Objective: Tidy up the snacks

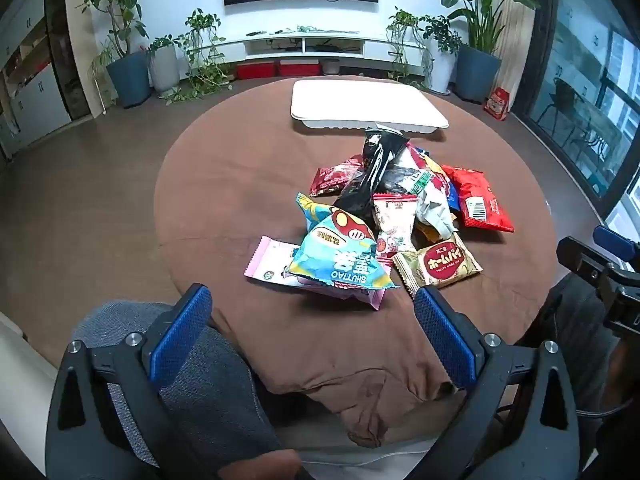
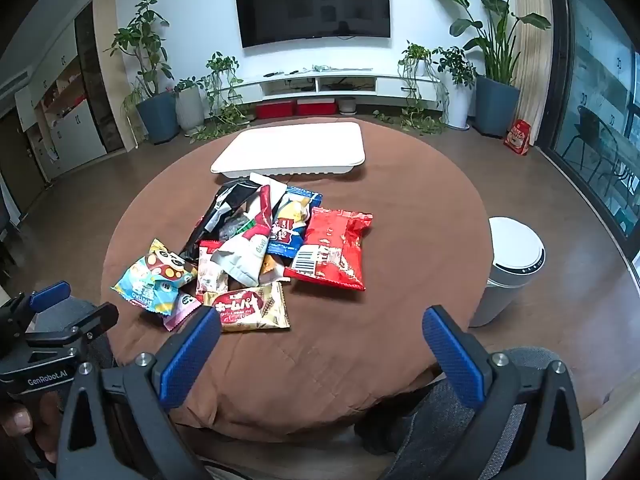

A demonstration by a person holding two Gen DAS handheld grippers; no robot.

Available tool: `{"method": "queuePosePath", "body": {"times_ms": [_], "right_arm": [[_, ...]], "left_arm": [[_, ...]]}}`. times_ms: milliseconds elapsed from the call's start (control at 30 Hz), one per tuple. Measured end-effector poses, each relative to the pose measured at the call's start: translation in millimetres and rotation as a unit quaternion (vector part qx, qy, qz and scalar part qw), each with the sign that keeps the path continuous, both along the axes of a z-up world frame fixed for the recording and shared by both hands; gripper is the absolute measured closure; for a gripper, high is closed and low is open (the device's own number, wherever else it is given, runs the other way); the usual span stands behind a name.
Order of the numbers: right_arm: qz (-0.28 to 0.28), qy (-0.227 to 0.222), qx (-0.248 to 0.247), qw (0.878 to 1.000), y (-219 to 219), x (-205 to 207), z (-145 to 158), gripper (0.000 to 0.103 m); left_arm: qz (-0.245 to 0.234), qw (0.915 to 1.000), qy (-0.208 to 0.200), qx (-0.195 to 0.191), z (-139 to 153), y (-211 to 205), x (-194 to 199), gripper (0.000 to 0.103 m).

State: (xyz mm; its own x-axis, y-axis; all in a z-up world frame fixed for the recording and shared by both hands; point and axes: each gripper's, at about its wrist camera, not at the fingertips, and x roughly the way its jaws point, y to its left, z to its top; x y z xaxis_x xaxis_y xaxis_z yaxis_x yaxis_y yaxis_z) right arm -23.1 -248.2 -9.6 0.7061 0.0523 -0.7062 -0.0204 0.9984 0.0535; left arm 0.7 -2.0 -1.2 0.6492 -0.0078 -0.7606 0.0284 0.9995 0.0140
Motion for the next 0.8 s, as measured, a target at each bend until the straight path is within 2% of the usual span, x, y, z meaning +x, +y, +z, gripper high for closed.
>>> {"method": "queuePosePath", "body": {"times_ms": [200,233,400,800], "right_arm": [[-0.001,0.001,0.000,1.000,-1,0,-2,0.000],[-0.002,0.001,0.000,1.000,-1,0,-2,0.000],[0.000,0.003,-0.002,1.000,3,1,-1,0.000],[-0.001,0.007,-0.001,1.000,0,2,-5,0.000]], "left_arm": [[0.001,1.0000,0.002,0.003,-3,-11,5,0.000],[0.000,1.0000,0.000,-0.008,-5,-5,3,0.000],[0.003,0.9999,0.004,-0.014,-5,1,3,0.000],[0.005,0.9998,0.008,-0.016,-6,3,3,0.000]]}}
